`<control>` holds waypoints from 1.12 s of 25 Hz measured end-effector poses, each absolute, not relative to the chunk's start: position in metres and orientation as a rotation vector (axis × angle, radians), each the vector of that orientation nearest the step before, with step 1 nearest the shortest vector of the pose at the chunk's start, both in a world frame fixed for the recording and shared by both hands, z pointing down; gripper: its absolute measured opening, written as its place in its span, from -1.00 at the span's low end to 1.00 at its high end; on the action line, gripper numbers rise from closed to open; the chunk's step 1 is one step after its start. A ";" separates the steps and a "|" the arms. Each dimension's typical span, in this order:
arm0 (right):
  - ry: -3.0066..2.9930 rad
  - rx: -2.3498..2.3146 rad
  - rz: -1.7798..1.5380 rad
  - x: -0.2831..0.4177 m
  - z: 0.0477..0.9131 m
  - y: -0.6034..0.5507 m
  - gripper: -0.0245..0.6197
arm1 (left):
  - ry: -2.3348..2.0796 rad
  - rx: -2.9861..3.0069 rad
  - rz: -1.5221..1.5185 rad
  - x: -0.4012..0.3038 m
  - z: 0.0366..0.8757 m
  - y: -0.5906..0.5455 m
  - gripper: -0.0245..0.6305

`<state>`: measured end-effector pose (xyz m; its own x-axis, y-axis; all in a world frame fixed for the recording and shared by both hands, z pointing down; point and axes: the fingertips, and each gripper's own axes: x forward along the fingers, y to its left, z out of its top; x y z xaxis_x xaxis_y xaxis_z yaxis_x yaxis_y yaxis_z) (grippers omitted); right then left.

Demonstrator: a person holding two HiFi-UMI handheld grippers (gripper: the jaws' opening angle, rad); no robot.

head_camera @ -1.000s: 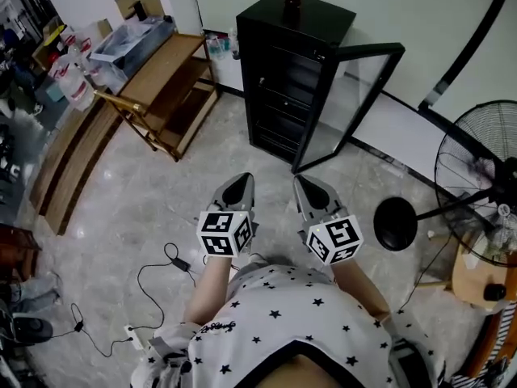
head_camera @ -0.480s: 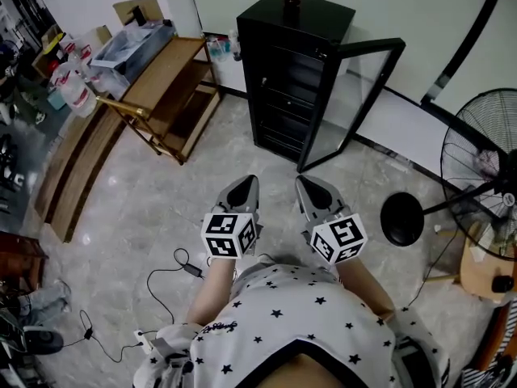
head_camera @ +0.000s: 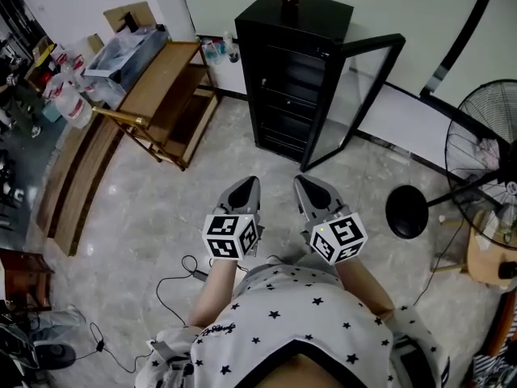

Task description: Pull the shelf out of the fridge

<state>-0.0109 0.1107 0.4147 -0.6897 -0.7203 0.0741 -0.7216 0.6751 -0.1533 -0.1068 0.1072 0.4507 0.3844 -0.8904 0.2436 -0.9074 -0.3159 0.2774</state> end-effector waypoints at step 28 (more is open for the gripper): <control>-2.833 1.305 0.308 0.000 0.417 -0.026 -0.94 | -1.494 2.271 0.083 -0.101 0.467 -0.041 -0.89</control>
